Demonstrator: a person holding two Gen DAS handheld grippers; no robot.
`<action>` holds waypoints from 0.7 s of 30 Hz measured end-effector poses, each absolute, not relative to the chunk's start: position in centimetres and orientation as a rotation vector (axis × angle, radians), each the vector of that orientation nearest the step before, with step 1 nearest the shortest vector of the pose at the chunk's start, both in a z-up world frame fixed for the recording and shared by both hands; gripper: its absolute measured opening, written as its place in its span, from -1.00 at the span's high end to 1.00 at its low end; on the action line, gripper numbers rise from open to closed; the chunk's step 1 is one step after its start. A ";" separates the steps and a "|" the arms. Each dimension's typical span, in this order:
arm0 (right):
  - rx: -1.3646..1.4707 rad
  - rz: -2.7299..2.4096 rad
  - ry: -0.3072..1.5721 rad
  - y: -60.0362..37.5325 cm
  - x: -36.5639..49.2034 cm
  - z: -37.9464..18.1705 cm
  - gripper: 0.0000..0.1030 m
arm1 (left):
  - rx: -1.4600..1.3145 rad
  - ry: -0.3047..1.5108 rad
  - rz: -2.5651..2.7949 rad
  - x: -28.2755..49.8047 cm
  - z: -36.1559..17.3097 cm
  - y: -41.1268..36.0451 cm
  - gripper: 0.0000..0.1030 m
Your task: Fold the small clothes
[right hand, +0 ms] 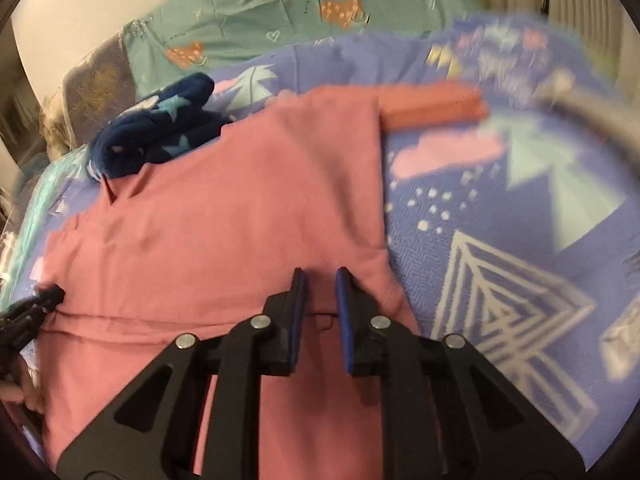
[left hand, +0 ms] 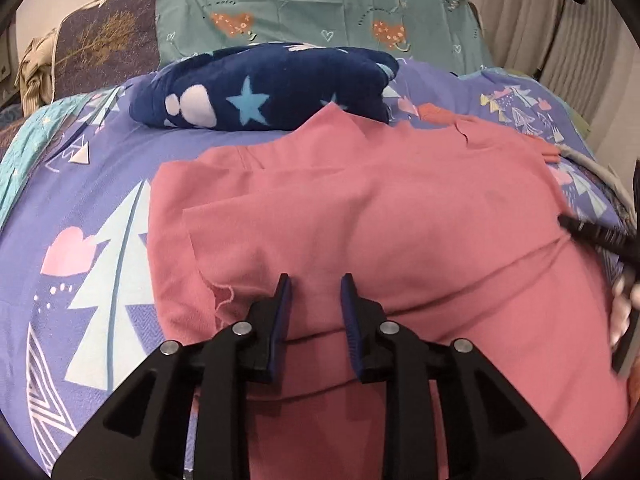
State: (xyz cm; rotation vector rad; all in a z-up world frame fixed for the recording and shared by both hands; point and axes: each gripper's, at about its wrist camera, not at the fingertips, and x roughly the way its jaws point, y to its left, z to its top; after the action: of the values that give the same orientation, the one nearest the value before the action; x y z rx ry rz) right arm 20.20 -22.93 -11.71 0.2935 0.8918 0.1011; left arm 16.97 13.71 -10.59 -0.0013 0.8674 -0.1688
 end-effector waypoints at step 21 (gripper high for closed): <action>0.298 0.196 0.868 -28.0 8.2 -8.3 0.50 | -0.107 0.915 -0.297 1.2 -10.4 17.6 0.29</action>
State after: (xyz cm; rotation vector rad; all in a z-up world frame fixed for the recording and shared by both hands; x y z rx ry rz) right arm 8.24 -27.95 -8.28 0.2976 0.8683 0.1962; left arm 1.24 17.61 -10.43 -0.1072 0.9151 -0.2972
